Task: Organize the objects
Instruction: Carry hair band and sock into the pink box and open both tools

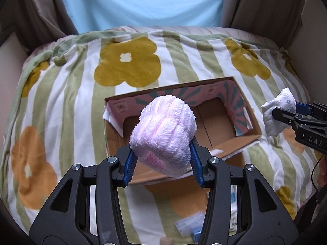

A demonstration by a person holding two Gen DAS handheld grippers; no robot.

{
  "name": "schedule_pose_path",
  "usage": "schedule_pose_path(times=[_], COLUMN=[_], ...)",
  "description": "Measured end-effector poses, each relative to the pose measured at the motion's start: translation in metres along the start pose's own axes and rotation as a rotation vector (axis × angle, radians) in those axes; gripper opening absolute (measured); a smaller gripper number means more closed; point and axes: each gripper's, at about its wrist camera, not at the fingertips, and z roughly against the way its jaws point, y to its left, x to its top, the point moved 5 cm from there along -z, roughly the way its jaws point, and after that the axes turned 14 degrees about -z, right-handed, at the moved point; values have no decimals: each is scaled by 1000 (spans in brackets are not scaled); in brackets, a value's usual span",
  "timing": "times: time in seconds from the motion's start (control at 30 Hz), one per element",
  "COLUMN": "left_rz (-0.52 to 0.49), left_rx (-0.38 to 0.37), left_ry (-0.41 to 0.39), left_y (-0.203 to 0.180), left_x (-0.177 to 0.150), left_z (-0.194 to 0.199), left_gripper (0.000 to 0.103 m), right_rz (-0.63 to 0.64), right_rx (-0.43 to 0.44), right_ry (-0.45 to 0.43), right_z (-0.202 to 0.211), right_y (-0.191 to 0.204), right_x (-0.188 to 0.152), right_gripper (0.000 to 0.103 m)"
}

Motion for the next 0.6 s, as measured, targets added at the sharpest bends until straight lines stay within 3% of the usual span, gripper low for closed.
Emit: schedule_pose_path(times=[0.27, 0.6], left_rz=[40, 67], left_rx=[-30, -47], left_ry=[88, 182], left_y=[26, 35], left_x=[16, -6], left_z=[-80, -138], left_gripper=[42, 42], right_rz=[-28, -40], right_rx=[-1, -48], right_ry=[76, 135], right_z=[-70, -119], right_y=[29, 36], right_x=[26, 24], right_gripper=[45, 45])
